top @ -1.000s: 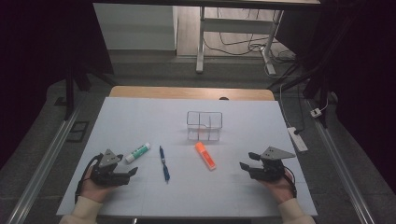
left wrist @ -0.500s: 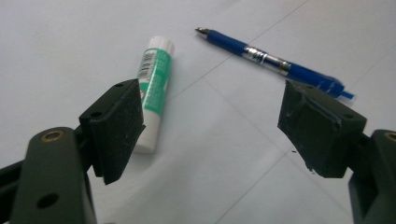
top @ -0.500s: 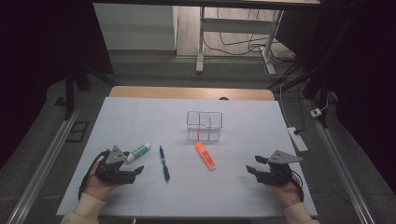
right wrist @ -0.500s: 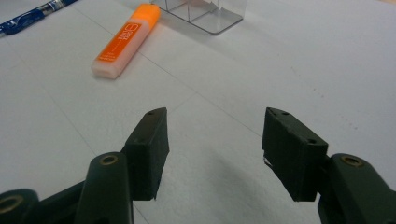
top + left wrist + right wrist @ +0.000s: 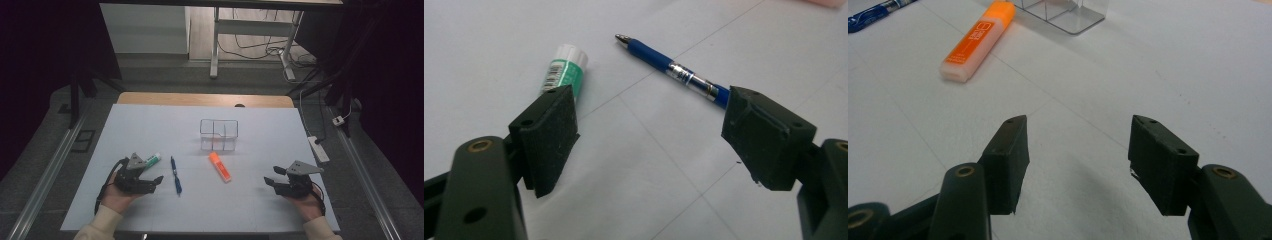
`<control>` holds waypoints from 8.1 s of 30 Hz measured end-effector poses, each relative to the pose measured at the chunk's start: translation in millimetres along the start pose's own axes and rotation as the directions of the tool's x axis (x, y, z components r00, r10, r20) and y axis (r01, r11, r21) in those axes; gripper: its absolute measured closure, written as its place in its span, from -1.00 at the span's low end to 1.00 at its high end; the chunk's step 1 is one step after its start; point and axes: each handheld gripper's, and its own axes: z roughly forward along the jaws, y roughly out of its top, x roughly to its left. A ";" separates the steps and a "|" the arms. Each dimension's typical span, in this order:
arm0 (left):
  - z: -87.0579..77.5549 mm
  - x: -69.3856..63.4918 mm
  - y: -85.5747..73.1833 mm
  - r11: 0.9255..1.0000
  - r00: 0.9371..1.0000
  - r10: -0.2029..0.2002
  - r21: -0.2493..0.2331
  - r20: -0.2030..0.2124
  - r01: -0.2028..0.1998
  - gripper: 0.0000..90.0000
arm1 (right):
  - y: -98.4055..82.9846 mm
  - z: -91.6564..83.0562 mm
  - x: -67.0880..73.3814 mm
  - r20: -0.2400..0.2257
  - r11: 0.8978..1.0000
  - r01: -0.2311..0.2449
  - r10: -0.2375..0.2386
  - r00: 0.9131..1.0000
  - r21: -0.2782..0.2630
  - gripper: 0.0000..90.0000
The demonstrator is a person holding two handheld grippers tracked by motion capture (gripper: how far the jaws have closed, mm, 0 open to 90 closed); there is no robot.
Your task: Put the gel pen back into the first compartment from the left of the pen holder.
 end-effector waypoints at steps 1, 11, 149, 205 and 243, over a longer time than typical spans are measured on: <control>1.1 -0.7 1.1 1.000 1.000 -0.003 0.002 0.001 0.003 -0.50 | 0.2 0.5 -0.5 -0.004 1.000 -0.004 0.004 1.000 -0.003 -0.09; 14.9 -13.3 17.7 1.000 1.000 -0.008 0.024 0.024 0.008 -0.47 | 0.3 1.5 0.5 0.009 1.000 0.015 -0.016 1.000 0.011 -0.09; 16.6 6.9 61.6 0.997 0.971 0.029 -0.076 0.239 -0.011 0.77 | 2.6 10.9 3.2 0.023 1.000 0.003 -0.002 1.000 -0.009 -0.09; 10.9 -9.2 119.1 0.942 0.957 0.081 -0.334 0.278 0.018 0.77 | -0.6 1.4 -2.1 0.026 1.000 0.010 -0.009 1.000 -0.028 -0.10; 33.9 -1.2 154.5 0.924 0.969 0.074 -0.381 0.235 0.021 0.77 | -2.4 3.4 -4.8 0.032 1.000 0.001 -0.001 0.999 -0.009 -0.12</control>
